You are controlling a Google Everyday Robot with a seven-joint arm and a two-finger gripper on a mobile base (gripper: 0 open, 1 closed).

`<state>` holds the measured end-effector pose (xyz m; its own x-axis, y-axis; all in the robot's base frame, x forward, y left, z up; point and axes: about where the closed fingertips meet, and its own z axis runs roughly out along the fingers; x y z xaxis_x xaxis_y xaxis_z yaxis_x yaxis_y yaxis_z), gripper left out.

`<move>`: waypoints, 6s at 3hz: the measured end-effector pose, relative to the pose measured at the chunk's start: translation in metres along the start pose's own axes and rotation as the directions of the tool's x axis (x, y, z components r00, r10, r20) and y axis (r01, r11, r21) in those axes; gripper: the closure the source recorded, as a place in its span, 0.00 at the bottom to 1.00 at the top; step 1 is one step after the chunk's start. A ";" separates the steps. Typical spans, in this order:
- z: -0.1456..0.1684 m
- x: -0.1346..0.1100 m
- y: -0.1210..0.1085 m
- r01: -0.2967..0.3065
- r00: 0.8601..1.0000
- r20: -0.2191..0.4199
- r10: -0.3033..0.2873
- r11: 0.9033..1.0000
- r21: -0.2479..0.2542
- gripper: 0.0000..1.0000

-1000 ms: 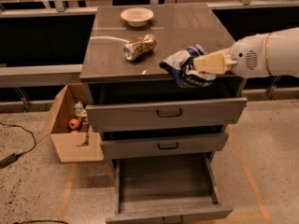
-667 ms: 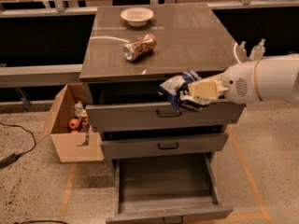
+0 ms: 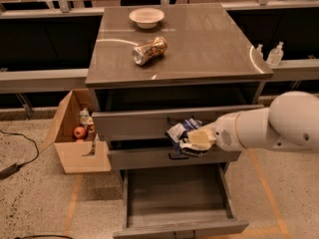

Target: Place blue chip bag into bottom drawer

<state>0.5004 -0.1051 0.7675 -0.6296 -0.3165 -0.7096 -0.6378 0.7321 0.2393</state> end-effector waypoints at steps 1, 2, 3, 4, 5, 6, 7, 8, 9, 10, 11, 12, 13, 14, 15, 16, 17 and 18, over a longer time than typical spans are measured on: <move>0.036 0.036 -0.011 0.019 0.996 -0.083 -0.013 0.997 0.070 1.00; 0.046 0.040 -0.008 0.043 0.994 -0.107 -0.035 0.996 0.076 1.00; 0.055 0.052 -0.012 0.001 0.993 -0.114 0.009 0.997 0.079 1.00; 0.092 0.110 -0.040 -0.074 0.981 -0.164 0.100 0.985 0.159 1.00; 0.109 0.146 -0.056 -0.118 0.971 -0.178 0.160 0.968 0.223 1.00; 0.133 0.172 -0.066 -0.126 0.974 -0.152 0.166 0.963 0.238 1.00; 0.168 0.190 -0.065 -0.090 0.985 -0.125 0.116 0.977 0.194 1.00; 0.199 0.211 -0.064 -0.051 0.989 -0.126 0.072 0.986 0.159 1.00; 0.225 0.238 -0.067 -0.058 0.986 -0.144 0.081 0.985 0.160 1.00; 0.254 0.261 -0.077 -0.073 0.982 -0.161 0.102 0.982 0.174 1.00; 0.288 0.293 -0.098 -0.113 0.974 -0.172 0.147 0.974 0.195 1.00; 0.320 0.322 -0.117 -0.144 0.966 -0.185 0.181 0.970 0.194 0.84; 0.346 0.340 -0.138 -0.171 0.964 -0.169 0.204 0.966 0.194 0.61; 0.364 0.338 -0.163 -0.167 0.970 -0.141 0.196 0.966 0.196 0.30; 0.365 0.329 -0.173 -0.152 0.974 -0.138 0.182 0.967 0.204 0.07; 0.336 0.315 -0.164 -0.150 0.974 -0.140 0.178 0.971 0.188 0.00; 0.258 0.295 -0.151 -0.191 0.964 -0.137 0.230 0.949 0.251 0.25; 0.193 0.290 -0.144 -0.260 0.938 -0.129 0.320 0.900 0.349 0.49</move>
Offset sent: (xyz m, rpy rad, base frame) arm -0.0003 0.0018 -0.0471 -0.0931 0.0261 -0.0193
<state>0.4950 -0.1860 0.3992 -0.8523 -0.1400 -0.5039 -0.2560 0.9519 0.1685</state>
